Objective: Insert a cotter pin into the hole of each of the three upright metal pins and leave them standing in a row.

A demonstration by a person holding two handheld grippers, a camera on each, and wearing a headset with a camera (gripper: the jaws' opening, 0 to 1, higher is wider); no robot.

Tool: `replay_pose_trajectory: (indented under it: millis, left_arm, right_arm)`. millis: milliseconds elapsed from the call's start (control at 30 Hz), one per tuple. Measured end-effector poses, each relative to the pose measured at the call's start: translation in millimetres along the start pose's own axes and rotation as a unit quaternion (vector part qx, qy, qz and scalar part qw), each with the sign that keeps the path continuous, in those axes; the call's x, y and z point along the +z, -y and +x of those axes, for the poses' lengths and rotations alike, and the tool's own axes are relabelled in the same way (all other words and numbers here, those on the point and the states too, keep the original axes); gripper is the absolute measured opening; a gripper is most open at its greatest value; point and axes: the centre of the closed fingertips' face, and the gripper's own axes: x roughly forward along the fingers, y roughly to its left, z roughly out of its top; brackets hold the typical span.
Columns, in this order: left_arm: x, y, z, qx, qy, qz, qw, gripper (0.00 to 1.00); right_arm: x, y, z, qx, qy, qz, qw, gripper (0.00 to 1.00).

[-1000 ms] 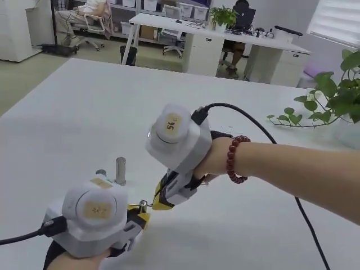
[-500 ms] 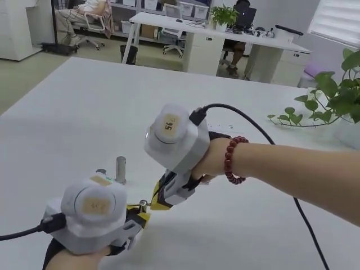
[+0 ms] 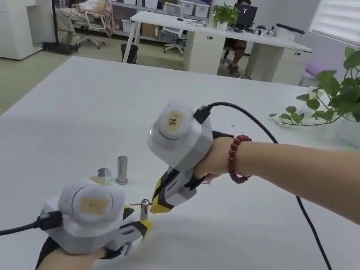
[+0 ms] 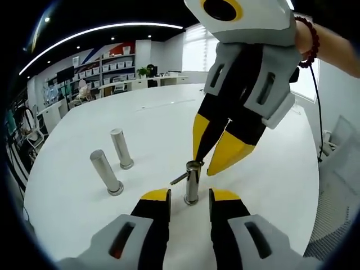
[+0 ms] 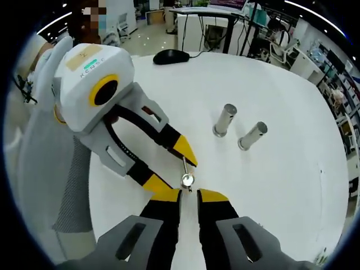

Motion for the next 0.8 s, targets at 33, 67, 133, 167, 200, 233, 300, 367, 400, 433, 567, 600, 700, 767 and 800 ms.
replay_pose_trajectory:
  millis: [33,67,133,167,200,233,300,367,400,433,567,600,700,767,800]
  left_arm:
    - [-0.1,-0.7,-1.4,-0.001,0.001,0.003,1.0000,0.28]
    - [-0.3,-1.5,-3.8,-0.003,0.002,0.003,1.0000,0.29]
    - [-0.9,-1.9,-7.4,-0.007,0.004,0.004,1.0000,0.32]
    - [-0.9,-1.7,-9.4,-0.009,0.005,0.006,0.9999,0.33]
    - [-0.8,-1.7,-12.2,-0.011,0.007,0.010,0.9999,0.35]
    - [-0.6,-1.6,-14.4,-0.012,0.008,0.012,0.9998,0.36]
    - [0.6,-2.4,-19.6,-0.014,0.013,0.016,0.9997,0.40]
    - [2.9,-2.9,-23.8,-0.019,0.020,0.014,0.9995,0.43]
    - [3.9,-3.2,-25.5,-0.020,0.023,0.013,0.9994,0.45]
    - [5.2,-3.4,-28.3,-0.021,0.025,0.014,0.9994,0.46]
    - [9.6,-4.8,-37.0,-0.022,0.035,0.020,0.9989,0.54]
    - [10.1,-5.2,-38.7,-0.021,0.036,0.020,0.9989,0.55]
    - [13.7,-6.1,-47.0,-0.018,0.044,0.028,0.9985,0.60]
    - [15.8,-6.7,-51.8,-0.021,0.050,0.022,0.9983,0.64]
    - [16.6,-7.2,-53.6,-0.021,0.051,0.022,0.9982,0.66]
  right_arm:
    - [1.4,0.1,-1.4,0.001,0.005,0.006,1.0000,0.14]
    - [3.3,0.4,-3.4,0.002,0.012,0.014,0.9998,0.15]
    - [8.3,1.3,-6.6,0.003,0.027,0.032,0.9991,0.16]
    - [10.0,1.7,-7.9,0.004,0.032,0.039,0.9987,0.17]
    - [13.8,2.5,-9.7,0.005,0.043,0.052,0.9977,0.17]
    - [16.1,3.2,-11.2,0.005,0.050,0.058,0.9971,0.18]
    - [23.0,5.4,-14.5,0.004,0.068,0.073,0.9950,0.18]
    - [28.6,8.9,-16.4,0.001,0.082,0.083,0.9931,0.19]
    - [31.0,10.8,-16.6,-0.002,0.088,0.086,0.9924,0.20]
    - [34.2,13.1,-16.5,-0.004,0.095,0.088,0.9916,0.21]
    - [45.2,19.6,-13.5,-0.013,0.118,0.097,0.9883,0.24]
    - [47.7,21.0,-12.7,-0.013,0.123,0.098,0.9875,0.24]
    - [55.3,26.1,-8.6,-0.014,0.140,0.110,0.9840,0.24]
    - [59.7,29.7,-7.6,-0.018,0.150,0.113,0.9820,0.24]
    - [63.1,32.5,-6.7,-0.020,0.158,0.118,0.9801,0.24]
